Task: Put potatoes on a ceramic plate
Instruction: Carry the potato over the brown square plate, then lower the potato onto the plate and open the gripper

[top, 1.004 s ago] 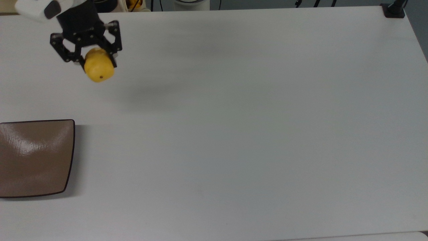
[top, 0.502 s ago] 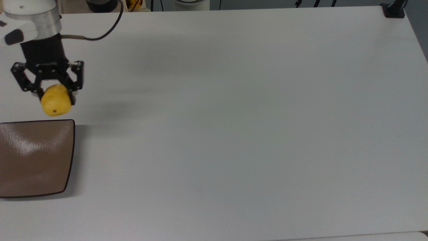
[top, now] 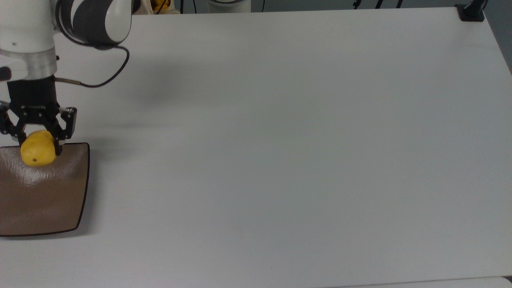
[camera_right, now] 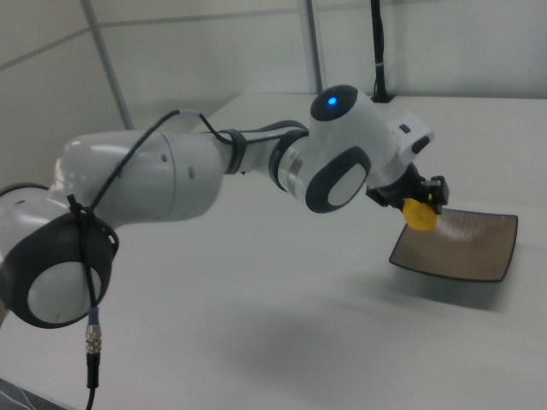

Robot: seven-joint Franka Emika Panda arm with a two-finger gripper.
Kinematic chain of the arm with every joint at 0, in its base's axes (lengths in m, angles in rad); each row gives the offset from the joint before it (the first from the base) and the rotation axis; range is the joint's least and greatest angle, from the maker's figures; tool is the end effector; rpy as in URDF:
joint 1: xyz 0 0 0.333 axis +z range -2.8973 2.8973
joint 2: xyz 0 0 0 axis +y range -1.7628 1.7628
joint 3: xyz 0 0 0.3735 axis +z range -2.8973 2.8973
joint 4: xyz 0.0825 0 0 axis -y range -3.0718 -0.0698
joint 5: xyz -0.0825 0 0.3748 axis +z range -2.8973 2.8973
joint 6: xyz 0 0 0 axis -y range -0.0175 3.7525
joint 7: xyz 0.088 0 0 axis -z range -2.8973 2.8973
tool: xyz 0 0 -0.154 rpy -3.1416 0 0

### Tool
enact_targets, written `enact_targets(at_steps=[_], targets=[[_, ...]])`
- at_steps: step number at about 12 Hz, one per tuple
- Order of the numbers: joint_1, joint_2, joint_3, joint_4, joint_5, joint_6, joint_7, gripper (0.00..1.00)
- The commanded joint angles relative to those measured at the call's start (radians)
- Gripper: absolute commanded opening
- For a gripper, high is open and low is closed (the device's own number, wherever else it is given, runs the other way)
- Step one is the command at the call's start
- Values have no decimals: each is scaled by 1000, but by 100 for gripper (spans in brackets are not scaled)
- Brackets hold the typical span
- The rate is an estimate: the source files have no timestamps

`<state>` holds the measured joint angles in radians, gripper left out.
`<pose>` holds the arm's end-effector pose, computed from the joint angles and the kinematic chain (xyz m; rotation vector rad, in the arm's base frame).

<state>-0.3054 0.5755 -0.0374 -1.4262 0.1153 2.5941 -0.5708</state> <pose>0.7621 -0.2639 0.4415 2.8198 0.2262 0.8198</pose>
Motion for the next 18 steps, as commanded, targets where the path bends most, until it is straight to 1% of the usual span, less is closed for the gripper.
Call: enact_targets(at_steps=[1,3,5,6,7,8,9,10,11,15,16,18], targets=[[0,127,-9,115,20,88,-23,7],[0,179,-9,116,20,173,-20,11],[2,208,-9,116,18,211,-20,13],[0,219,-9,116,18,213,-21,15],[2,227,-9,118,18,216,-23,21],[0,228,-9,116,18,224,-20,34],[-3,230,-9,113,18,242,-20,54],[-3,239,-9,113,18,247,-18,85],[-4,241,-9,112,18,256,-15,100],[-4,230,-9,105,12,256,-17,100],[-4,215,-10,102,10,255,-17,100],[-3,138,-9,58,12,241,-17,100]])
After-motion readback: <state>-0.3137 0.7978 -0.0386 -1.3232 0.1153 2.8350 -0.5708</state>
